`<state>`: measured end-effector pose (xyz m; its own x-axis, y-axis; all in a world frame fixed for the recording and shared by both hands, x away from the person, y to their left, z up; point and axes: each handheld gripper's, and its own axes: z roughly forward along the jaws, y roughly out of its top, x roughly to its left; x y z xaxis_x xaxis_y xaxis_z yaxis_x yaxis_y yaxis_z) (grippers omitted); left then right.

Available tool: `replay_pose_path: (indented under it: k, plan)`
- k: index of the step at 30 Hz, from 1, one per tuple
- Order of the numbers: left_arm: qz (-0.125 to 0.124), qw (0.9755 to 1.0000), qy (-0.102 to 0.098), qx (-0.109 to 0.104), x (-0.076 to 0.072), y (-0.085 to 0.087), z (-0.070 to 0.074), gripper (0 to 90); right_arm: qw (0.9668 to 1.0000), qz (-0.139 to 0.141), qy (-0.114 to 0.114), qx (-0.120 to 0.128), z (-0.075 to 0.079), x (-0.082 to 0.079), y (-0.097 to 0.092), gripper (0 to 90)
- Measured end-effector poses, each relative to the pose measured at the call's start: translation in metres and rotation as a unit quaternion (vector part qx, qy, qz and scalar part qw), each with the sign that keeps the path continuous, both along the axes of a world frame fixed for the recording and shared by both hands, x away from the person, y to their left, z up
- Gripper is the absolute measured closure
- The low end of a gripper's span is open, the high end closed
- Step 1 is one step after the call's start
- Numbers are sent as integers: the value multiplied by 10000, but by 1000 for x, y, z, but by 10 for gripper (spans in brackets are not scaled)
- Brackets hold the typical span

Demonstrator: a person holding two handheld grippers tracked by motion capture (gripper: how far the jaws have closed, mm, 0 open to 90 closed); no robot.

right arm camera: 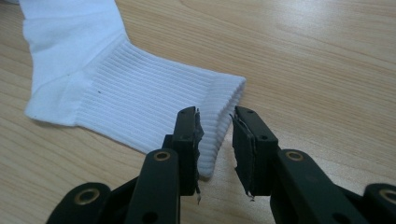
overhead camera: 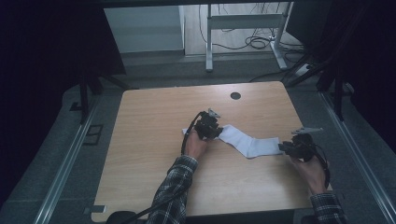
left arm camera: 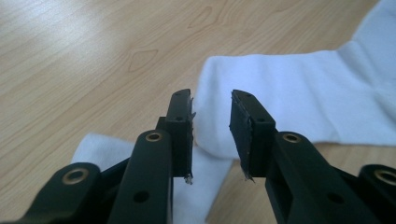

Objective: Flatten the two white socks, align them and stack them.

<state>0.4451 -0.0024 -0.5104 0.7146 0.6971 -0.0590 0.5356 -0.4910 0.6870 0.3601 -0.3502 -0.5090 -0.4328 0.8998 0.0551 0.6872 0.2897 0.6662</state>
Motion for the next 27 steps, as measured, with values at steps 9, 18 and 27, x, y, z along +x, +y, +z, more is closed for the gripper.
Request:
replay_pose_path:
  k: [9, 18, 27]
  plan:
    - [162, 9997, 93, 165, 8, -9, -16, 630, 9997, 75, 102, -199, -12, 7, 8, 612]
    - [7, 9999, 126, 84, 6, -14, -17, 852, 9994, 162, 283, -63, -11, 10, 10, 805]
    - [-91, 9999, -6, -89, -7, -9, 2, 853, 9997, 221, 111, -47, -4, 5, 4, 809]
